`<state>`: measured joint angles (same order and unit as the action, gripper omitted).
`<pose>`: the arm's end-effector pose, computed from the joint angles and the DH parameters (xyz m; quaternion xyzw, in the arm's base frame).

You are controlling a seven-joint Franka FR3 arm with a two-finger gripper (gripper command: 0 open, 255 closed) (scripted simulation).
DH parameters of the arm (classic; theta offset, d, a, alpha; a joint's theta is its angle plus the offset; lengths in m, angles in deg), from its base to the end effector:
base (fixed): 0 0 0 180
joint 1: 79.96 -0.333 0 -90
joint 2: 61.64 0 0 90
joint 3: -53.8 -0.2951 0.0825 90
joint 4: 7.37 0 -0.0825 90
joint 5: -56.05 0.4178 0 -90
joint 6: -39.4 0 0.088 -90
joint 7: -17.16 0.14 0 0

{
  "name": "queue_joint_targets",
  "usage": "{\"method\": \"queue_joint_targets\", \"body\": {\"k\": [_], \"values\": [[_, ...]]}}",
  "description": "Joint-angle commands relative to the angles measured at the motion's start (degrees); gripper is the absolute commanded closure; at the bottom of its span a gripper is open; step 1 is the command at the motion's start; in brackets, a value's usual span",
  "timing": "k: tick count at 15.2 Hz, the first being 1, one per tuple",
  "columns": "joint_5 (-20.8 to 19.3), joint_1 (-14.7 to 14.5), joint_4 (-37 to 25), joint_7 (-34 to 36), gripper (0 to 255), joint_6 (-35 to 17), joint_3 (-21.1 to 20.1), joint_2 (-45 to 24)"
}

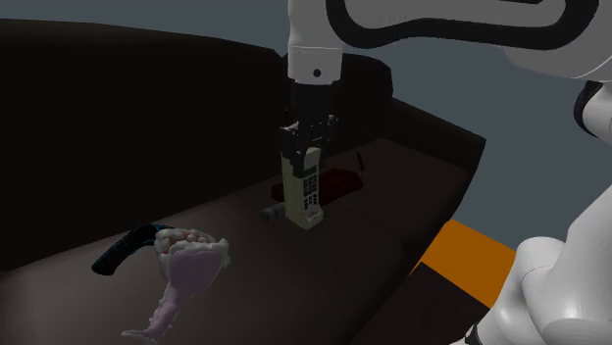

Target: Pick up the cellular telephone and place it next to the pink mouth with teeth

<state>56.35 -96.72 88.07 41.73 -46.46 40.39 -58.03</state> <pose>0.4800 0.2833 0.5524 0.9974 0.0482 -0.0449 0.0285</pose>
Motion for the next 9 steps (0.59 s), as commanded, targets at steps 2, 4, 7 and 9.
{"method": "queue_joint_targets", "body": {"k": [2,4,7,9], "values": [[0.05,0.03,2.75,-0.1,255,-2.54,0.04,0.29],[0.1,0.03,4.57,-0.13,255,-4.13,0.05,0.53],[0.16,0.03,7.18,-0.16,255,-6.49,0.05,0.79],[0.19,0.02,8.84,-0.17,255,-8.05,0.05,0.89]]}}
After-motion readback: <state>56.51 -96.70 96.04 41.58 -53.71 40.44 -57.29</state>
